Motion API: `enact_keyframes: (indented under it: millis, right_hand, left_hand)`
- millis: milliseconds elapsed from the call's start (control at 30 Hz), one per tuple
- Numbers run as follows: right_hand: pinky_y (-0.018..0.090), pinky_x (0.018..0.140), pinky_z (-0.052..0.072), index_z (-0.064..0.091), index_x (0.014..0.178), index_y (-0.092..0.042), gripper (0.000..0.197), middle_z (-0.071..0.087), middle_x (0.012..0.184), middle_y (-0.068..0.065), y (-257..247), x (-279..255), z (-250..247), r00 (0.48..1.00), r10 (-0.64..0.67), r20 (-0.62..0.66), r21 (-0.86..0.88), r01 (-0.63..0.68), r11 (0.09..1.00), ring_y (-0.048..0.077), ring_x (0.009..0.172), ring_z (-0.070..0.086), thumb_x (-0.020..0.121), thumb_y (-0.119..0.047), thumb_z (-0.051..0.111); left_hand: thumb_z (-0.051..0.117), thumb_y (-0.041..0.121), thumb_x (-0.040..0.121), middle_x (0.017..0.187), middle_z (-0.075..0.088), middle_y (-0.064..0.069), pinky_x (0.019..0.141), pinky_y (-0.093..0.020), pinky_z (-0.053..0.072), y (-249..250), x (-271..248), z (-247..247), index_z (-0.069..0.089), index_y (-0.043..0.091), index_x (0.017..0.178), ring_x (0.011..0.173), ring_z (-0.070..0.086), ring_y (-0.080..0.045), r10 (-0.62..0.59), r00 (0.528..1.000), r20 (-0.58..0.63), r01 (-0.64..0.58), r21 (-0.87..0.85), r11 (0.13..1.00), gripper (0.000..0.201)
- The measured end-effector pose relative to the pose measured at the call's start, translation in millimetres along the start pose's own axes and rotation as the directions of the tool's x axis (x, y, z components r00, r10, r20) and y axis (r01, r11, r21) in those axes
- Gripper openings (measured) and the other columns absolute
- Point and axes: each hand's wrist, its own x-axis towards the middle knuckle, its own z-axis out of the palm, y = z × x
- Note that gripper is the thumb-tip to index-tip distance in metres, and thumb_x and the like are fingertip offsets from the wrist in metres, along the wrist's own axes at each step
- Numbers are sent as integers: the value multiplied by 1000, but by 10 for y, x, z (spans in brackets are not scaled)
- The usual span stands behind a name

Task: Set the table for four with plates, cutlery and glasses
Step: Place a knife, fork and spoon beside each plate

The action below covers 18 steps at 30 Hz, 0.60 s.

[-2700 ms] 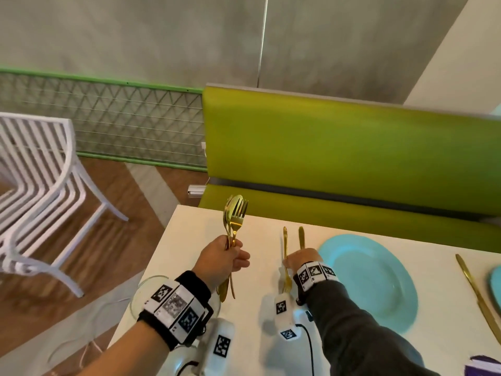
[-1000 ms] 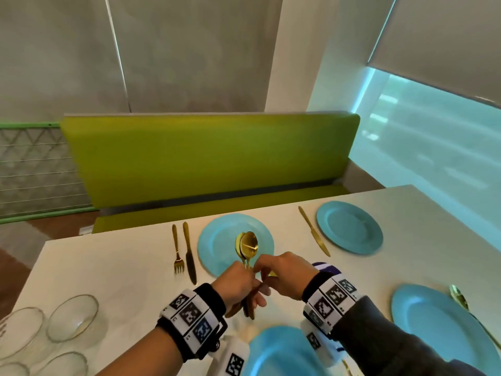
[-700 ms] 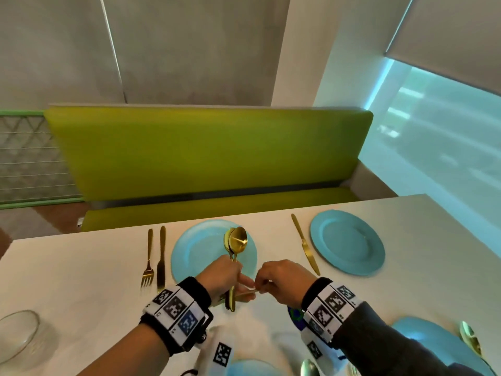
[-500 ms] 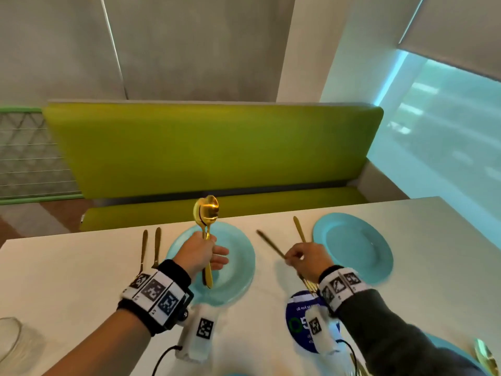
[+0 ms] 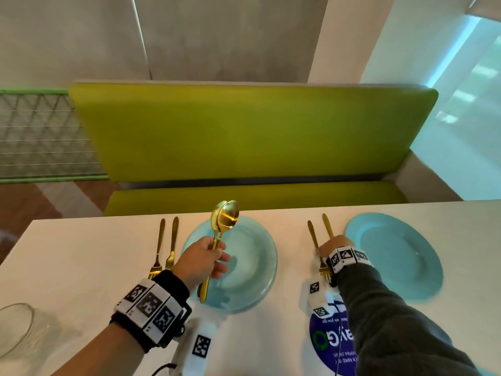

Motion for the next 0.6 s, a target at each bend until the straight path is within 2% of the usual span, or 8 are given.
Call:
enact_keyframes:
  millis: [67,200,300,433,500,600]
  right_hand:
    - [25,73,49,65,100,-5,21,68,107,12,-8,17,7,998,-1,-66,-121,-7,993,25,90,63,90,-22,58]
    - [24,63,44,66,91,-3,16,68,90,11,39,137,8,988,-9,-153,-106,-7,994,24,72,55,85,-18,64]
    - [23,58,43,68,92,-1,17,61,78,8,67,153,13,984,-18,-178,-82,4,997,23,68,54,84,-16,65]
    - [23,58,43,65,102,0,24,63,84,11,56,220,6,991,-6,-130,-10,5,1000,26,79,60,85,-16,65]
    - [23,57,43,66,96,0,23,58,75,9,44,233,9,989,5,-150,-38,-11,999,23,73,57,85,-21,66]
    - [23,54,41,62,77,-3,23,56,67,7,48,257,39,980,7,-201,-28,-13,1000,21,63,55,83,-24,68]
  left_hand:
    - [35,5,97,84,60,-10,54,-24,44,-10,8,-10,51,12,89,63,53,-18,-1,1000,-3,1,-9,1000,20]
    - [35,6,97,83,60,-9,54,-24,45,-27,18,-3,52,13,90,63,54,-17,0,1000,1,0,-10,1000,21]
    - [35,6,98,84,60,-9,54,-23,46,-23,12,29,53,13,91,64,54,-17,0,1000,3,0,-7,1000,20]
    - [35,7,98,84,61,-8,54,-22,47,-8,-4,80,53,11,95,64,54,-16,4,1000,6,-4,-8,1000,19]
    - [35,7,98,84,61,-8,54,-22,47,-7,-19,92,54,13,93,65,55,-17,5,1000,9,-5,-7,1000,20]
    - [35,8,98,84,61,-8,54,-22,47,-13,-39,91,54,13,93,65,55,-16,5,1000,9,-5,-6,1000,20]
